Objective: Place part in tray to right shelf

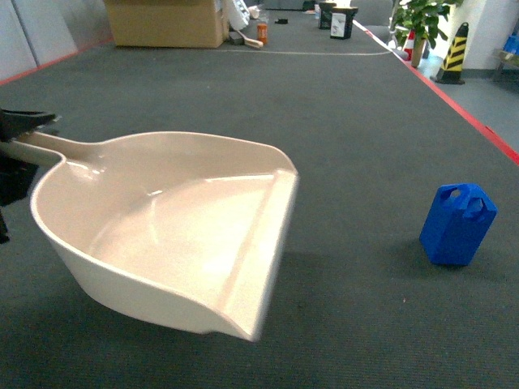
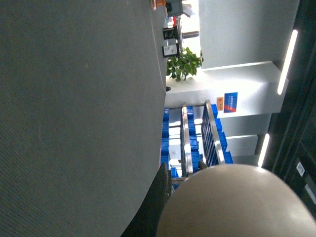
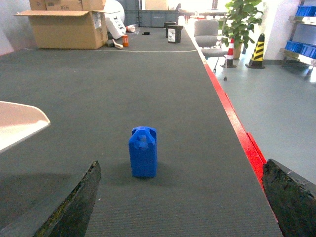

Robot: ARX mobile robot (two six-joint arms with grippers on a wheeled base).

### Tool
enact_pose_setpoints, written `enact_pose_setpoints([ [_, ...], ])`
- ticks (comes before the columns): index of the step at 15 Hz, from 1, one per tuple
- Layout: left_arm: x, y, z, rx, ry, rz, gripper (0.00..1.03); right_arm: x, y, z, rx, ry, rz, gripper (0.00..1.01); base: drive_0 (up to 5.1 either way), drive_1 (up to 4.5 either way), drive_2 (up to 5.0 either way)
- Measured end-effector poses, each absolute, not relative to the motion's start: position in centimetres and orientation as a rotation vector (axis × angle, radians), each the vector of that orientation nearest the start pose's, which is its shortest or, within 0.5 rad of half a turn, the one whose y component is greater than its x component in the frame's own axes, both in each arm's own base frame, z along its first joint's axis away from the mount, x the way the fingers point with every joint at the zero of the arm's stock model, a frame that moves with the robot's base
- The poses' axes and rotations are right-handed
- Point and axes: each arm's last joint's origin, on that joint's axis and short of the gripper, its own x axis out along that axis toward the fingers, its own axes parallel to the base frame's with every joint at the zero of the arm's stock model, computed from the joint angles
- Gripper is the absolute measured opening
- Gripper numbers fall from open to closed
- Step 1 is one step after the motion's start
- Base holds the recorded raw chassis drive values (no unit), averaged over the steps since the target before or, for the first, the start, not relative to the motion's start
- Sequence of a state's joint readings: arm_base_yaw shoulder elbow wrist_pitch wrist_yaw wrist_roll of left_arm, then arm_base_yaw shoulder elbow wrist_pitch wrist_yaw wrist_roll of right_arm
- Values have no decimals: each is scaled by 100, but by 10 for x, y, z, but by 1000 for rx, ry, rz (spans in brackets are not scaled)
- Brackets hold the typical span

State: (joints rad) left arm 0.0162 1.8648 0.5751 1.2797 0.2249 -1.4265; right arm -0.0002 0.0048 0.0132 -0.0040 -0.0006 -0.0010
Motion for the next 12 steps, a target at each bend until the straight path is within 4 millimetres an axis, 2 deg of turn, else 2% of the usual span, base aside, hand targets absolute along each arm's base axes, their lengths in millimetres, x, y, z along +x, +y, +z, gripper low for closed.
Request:
enact_pose_setpoints([
  [3, 320, -62, 142, -1482, 240, -283, 12, 97, 0, 167, -1, -5, 0, 98, 0, 0, 0],
  [5, 324, -90, 154, -1475, 262, -395, 12, 97, 0, 167, -1, -4, 0, 98, 0, 0, 0],
  [7, 333, -98, 164, -1467, 253, -458, 12, 97, 0, 167, -1, -5, 0, 98, 0, 0, 0],
  [10, 348, -96, 158, -1459, 257, -457, 12, 97, 0, 167, -1, -5, 0, 98, 0, 0, 0],
  [12, 348, -96, 160, -1445, 253, -470, 12, 97, 0, 167, -1, -4, 0, 98, 0, 0, 0],
])
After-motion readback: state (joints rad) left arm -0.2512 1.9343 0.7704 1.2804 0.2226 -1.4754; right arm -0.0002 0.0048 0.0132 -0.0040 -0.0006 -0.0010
